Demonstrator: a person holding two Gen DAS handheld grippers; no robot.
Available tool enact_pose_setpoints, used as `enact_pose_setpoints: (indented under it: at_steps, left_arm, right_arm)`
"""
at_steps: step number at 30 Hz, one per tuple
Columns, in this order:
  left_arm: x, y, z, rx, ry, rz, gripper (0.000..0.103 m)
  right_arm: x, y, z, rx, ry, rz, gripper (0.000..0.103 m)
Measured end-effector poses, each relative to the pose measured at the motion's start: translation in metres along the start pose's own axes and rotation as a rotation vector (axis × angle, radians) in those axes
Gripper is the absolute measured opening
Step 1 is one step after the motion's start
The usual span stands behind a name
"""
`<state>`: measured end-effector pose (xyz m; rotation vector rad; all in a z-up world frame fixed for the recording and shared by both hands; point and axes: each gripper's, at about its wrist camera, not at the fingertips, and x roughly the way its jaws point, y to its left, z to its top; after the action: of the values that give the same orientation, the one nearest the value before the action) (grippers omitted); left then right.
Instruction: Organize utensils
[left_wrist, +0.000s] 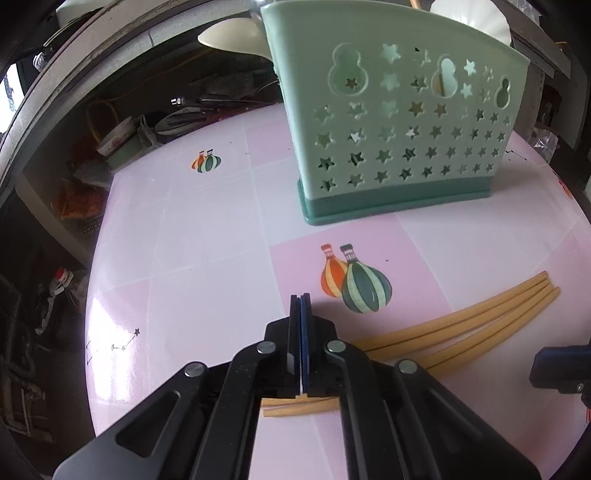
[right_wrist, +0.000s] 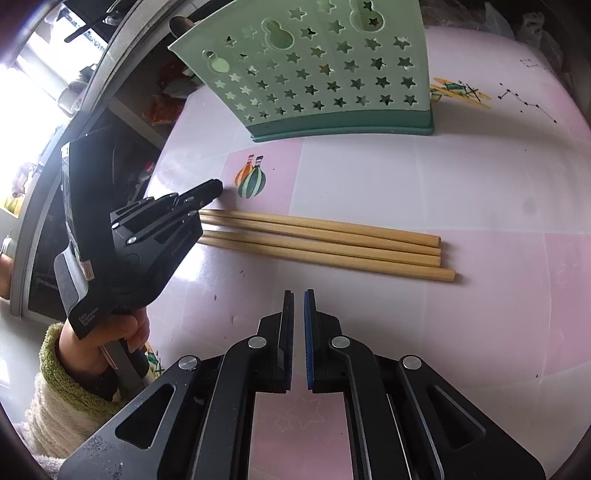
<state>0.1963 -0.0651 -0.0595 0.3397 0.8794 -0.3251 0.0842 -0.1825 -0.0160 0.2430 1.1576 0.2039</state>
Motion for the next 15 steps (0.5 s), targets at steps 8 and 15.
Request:
enact_pose_setpoints:
  at_steps: [8, 15]
  left_arm:
    - [-0.001, 0.008, -0.004, -0.028, 0.031, -0.045, 0.0]
    - [-0.015, 0.007, -0.019, -0.019, 0.075, -0.092, 0.0]
  right_arm:
    - [0.009, -0.017, 0.008, 0.11, 0.027, 0.005, 0.004]
    - [0.009, -0.022, 0.016, 0.172, 0.028, 0.017, 0.005]
